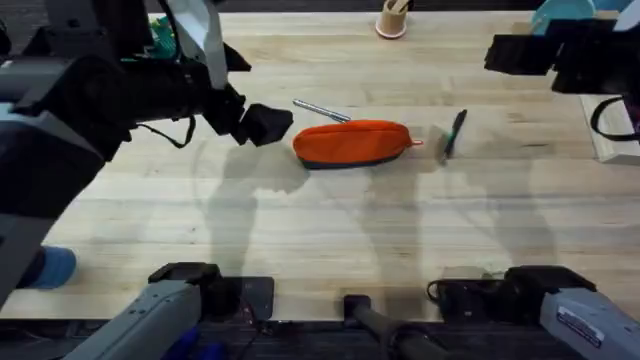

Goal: Unzip the bag, pick up the pens from the table one at a time and place them inside, then zip the bag closed.

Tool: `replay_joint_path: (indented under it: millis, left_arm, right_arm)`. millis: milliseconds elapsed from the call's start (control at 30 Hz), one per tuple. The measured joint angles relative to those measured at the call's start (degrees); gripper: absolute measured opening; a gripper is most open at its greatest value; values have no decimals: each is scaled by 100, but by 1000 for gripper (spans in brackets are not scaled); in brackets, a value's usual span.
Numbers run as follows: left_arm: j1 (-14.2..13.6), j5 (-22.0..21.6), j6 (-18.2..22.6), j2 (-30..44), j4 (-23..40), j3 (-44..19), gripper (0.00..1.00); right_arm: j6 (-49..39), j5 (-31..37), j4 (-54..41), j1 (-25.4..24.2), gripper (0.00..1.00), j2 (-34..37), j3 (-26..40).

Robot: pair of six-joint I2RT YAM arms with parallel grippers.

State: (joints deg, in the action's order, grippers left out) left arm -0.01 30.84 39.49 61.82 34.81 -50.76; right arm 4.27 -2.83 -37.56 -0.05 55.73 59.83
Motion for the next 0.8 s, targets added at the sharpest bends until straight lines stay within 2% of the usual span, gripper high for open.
replay_joint_path:
  millis: [200, 400, 533, 800]
  left_arm:
    - [0, 438, 844, 20, 321, 0, 993]
    - [11, 761, 1407, 38, 550, 0, 994]
    - [44, 913, 1585, 115, 504, 0, 994]
    - [55, 1006, 1693, 156, 492, 0, 994]
  right_arm:
    - [0, 0, 0, 0, 996, 2, 2]
    - [0, 0, 0, 0, 996, 2, 2]
    - [0, 0, 0, 0, 996, 0, 2]
    - [0, 0, -1, 0, 996, 2, 2]
